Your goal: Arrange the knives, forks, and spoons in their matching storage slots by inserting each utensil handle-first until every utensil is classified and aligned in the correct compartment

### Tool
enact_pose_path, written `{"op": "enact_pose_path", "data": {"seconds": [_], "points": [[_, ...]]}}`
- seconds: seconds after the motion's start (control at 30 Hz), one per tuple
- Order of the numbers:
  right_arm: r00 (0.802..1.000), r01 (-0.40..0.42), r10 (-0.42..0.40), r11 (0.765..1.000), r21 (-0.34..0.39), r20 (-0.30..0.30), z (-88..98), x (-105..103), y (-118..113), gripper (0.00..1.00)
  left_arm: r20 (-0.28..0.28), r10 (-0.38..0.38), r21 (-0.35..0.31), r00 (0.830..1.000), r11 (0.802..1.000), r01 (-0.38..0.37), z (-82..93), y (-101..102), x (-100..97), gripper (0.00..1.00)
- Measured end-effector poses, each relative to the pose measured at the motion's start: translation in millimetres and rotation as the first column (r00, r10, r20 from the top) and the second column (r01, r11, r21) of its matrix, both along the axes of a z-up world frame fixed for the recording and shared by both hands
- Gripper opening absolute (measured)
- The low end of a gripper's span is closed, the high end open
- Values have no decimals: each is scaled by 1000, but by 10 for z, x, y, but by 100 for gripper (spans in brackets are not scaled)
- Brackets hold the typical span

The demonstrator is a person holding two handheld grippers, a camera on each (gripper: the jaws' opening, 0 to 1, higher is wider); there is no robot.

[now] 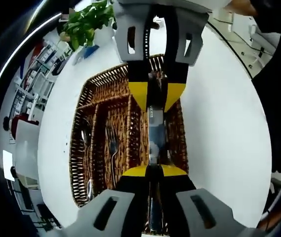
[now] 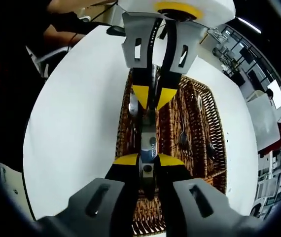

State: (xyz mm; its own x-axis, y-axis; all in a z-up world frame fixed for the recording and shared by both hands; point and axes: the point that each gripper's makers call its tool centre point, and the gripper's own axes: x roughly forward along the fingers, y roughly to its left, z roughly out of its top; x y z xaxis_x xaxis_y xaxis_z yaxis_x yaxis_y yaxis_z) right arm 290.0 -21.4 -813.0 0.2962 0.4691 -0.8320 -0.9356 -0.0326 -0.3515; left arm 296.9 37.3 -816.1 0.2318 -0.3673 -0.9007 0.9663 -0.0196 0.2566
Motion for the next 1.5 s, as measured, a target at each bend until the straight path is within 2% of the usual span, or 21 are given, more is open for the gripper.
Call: {"op": "enact_pose_path", "data": {"seconds": [0.33, 0.63, 1.17, 1.5], "points": [[1000, -4, 4, 1000, -21, -7, -165, 115, 26, 11, -29, 21, 10, 999, 1000, -21, -162, 42, 109, 7], [999, -4, 4, 1000, -14, -45, -304, 152, 58, 11, -76, 35, 12, 996, 999, -34, -292, 76, 134, 7], [998, -5, 4, 1000, -24, -62, -481, 187, 63, 12, -121, 50, 20, 991, 999, -48, -469, 88, 157, 7], [997, 2, -4, 1000, -29, -78, -527, 212, 64, 12, -132, 59, 19, 989, 998, -57, -489, 87, 171, 7]]}}
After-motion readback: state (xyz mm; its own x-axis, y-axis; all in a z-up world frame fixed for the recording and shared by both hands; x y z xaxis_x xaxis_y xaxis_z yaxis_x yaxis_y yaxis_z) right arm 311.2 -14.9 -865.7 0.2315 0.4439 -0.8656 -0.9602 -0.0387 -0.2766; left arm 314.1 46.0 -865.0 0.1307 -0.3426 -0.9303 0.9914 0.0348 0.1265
